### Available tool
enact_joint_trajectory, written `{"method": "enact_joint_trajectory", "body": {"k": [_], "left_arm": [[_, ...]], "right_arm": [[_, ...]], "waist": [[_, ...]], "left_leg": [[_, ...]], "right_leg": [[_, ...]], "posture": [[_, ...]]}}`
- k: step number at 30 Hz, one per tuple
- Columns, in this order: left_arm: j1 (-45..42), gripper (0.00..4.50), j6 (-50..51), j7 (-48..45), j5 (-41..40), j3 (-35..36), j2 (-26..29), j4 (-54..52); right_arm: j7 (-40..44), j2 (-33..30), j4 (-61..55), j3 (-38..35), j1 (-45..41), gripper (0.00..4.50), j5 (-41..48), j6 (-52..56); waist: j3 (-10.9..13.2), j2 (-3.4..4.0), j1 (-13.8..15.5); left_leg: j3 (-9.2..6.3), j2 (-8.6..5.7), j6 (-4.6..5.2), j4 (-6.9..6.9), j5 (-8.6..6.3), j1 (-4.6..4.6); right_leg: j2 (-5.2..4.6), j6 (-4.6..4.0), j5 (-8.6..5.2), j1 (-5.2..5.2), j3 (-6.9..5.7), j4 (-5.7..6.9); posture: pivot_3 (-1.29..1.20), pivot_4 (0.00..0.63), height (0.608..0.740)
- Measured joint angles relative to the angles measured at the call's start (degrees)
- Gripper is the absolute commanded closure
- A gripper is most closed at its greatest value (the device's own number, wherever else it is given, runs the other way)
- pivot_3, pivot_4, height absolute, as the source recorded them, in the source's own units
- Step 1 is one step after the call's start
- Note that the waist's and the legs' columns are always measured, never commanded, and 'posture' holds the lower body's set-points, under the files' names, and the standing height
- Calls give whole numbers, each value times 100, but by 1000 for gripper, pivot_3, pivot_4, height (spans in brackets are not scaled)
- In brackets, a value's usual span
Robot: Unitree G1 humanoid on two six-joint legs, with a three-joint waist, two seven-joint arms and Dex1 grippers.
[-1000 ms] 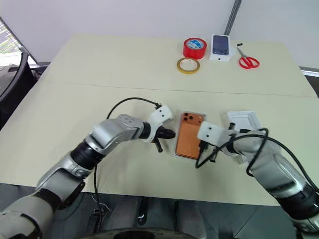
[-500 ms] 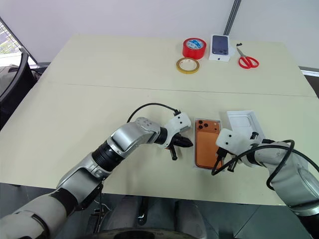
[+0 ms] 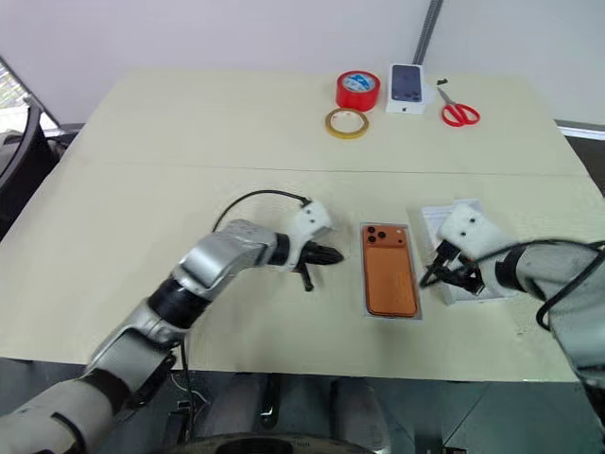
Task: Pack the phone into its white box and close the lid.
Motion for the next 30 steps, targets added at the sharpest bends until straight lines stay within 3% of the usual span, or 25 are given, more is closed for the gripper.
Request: {"method": "enact_joint_trajectory", "body": {"k": [5,11,17,24,28,30], "left_arm": [[785,4500,-1304,-642,-21,243,607,-1005],[1091,4500,-1810,-1015,-29,288,841,-1333],[1112,4500,-1830,-1006,-16,287,785,-1336],[1264,4500,-1832,-957,-30,320,744,-1395],[1312,4500,-1824,-708,-153,817,714,-1373],[1312,4500,-1821,-497,-225,1251,700,-1201]], "right_arm": [[-420,405,575,82,-724,1646,339,1252],[-984,913,1063,388,-1323,1646,523,2038],[-1502,1192,1326,570,-1568,4479,547,2456],[-1683,1198,1286,407,-1650,4479,814,2772],[-1686,1223,1306,-529,-2201,4479,1558,2877],[-1826,1221,1356,-1179,-2643,4479,2582,2876]], "waist": [[-3,5,53],[-2,8,34],[-2,10,37],[-2,12,28],[2,21,3],[1,19,-1]], "left_leg": [[4,-3,-1,-2,1,-2],[5,-6,5,1,0,-4],[5,-5,7,0,0,-17],[5,-4,9,2,1,-15],[6,-3,10,1,2,-17],[6,3,10,-1,2,-16]], "right_leg": [[-11,-1,0,3,-2,-4],[-12,-4,2,0,-2,-3],[-6,-3,2,-13,-2,-1],[-3,-2,2,-15,-1,9],[-2,-2,2,-23,2,17],[5,-2,2,-23,0,16]], "posture": [[0,150,725],[0,150,725],[0,150,725],[0,150,725],[0,150,725],[0,150,725]]}}
